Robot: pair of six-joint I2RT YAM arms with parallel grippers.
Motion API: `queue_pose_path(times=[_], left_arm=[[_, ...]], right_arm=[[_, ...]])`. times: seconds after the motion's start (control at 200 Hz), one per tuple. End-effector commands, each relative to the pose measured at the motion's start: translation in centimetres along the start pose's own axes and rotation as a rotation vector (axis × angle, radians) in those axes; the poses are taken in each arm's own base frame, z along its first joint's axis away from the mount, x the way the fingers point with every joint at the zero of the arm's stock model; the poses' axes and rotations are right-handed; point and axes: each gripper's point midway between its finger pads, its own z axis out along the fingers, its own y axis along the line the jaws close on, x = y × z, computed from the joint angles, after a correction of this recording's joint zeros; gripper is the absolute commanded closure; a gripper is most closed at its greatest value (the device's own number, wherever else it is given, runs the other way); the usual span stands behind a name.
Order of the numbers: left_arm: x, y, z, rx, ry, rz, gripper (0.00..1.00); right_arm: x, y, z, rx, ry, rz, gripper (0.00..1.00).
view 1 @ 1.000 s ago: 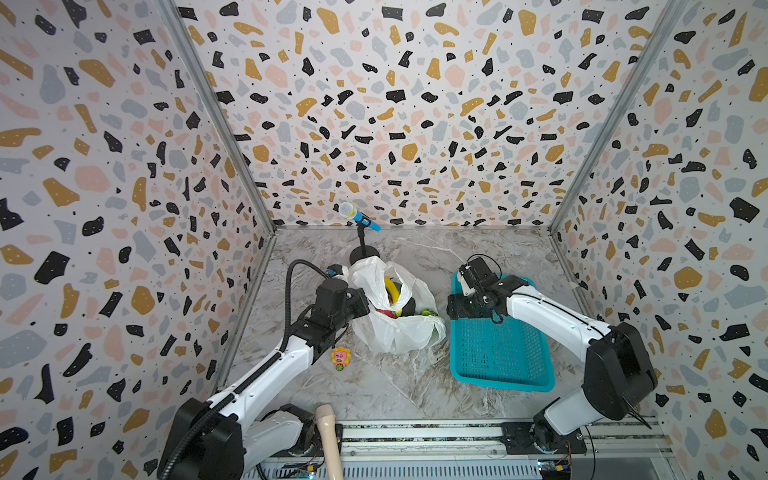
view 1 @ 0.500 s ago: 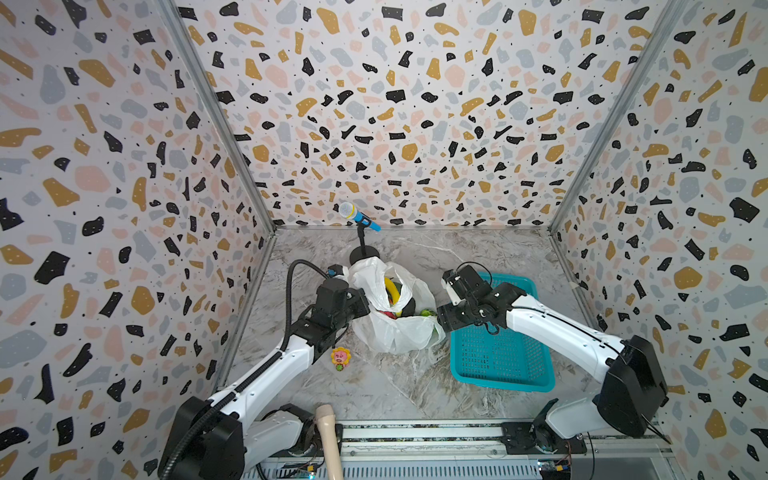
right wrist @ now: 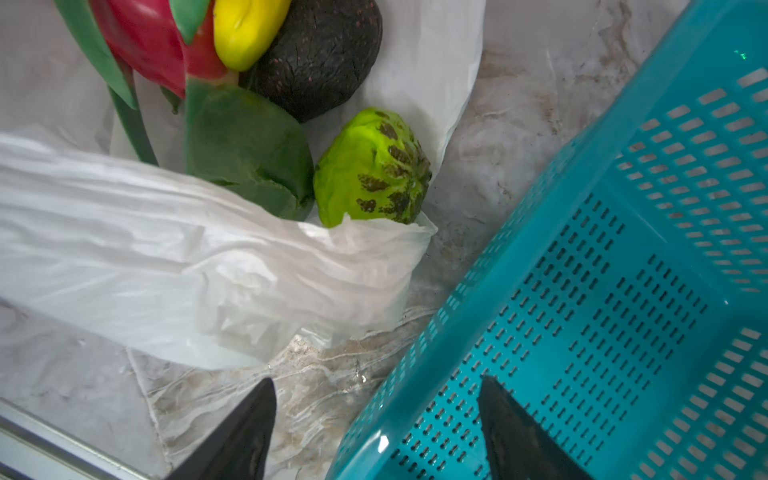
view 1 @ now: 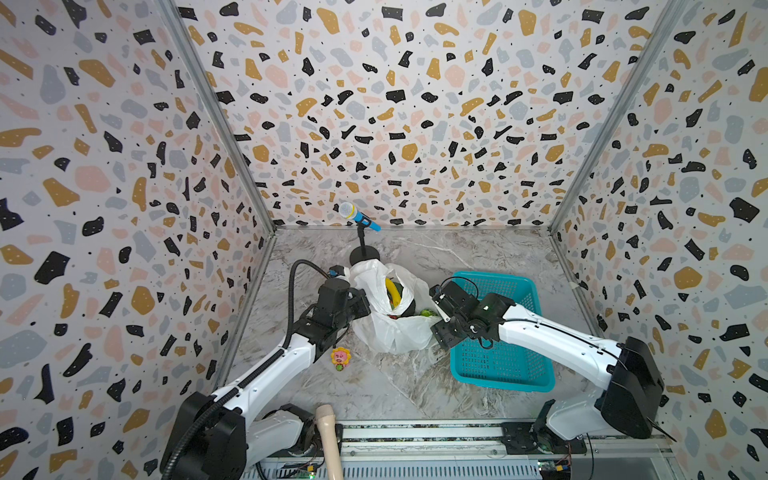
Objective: Place the fruits into the plastic bag
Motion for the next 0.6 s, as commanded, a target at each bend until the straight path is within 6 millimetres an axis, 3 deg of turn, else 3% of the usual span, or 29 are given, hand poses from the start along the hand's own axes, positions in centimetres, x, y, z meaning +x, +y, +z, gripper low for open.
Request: queue_pose_path(times=[0.0,0.32,0.596], left_arm=[[-1.0,-1.0,-0.4,0.035,-0.036,0.013,1.00],[-1.1,-0.9,-0.6,0.029,-0.047,0.011,1.00],[-1.1,-0.9,-0.6,0.026,-0.045,0.012,1.00]], right_arm=[[-2.4,-0.7,-0.6,0.075,-0.061,-0.032,0.23],[-4.7,-0.1,1.4,0.176,-0.090,-0.135,0.22],[-5.4,2.6,3.3,0.113,-0.103,-0.185,0.22]])
